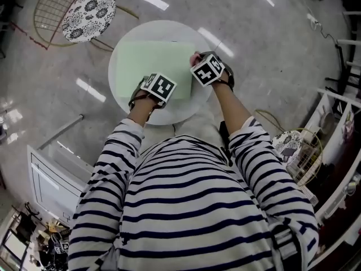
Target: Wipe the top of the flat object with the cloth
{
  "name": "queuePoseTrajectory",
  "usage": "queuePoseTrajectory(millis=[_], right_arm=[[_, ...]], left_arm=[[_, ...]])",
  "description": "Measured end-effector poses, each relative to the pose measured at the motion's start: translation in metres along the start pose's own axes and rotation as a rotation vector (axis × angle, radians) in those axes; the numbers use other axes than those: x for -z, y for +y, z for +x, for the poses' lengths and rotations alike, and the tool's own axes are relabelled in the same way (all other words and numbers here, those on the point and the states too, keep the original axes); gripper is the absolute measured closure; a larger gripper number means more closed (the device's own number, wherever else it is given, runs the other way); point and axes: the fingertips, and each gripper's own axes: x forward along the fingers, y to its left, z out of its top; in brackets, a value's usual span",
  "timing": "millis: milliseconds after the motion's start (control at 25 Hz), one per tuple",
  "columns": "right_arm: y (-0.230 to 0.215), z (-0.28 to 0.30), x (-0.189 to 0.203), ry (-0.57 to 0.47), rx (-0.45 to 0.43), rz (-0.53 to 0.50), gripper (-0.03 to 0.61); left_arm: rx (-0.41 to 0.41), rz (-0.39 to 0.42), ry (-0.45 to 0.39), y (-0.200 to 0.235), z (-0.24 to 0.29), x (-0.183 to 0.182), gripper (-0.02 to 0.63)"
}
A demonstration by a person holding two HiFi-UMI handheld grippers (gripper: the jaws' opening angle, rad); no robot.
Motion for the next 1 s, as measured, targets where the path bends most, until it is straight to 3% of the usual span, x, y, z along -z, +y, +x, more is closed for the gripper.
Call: queuePoseTrajectory(millis=[120,360,640,800,1000], right_arm=[[-0.014,0.006,-0.023,-0.049,-0.008,0.019,0.537],[-0.066,-0.005,-0.053,-0.145,0.034,0.135,0.537],[-0.090,0.014,-0.055,-0.063,0.129,0.122,0.537],[-0.060,0.030,-0.058,-0.045,0.008,0.092,0.537],[-0.048,0.032,-0.055,-0.052,-0.075,0.113,0.537]], left_arm=[[0.050,0.007,-0.014,-0.020,0.003,-0.007,0.264],[0.036,0.079,-0.014,-0.025,0.005,-0.016,0.267],[-0.032,0.187,0.002,-0.023,0.007,-0.011,0.314],[-0.049,0.179,0.010,-0.019,0.008,-0.013,0.343],[-0.026,0.145,0.013,-0.011,0.006,-0.016,0.405]])
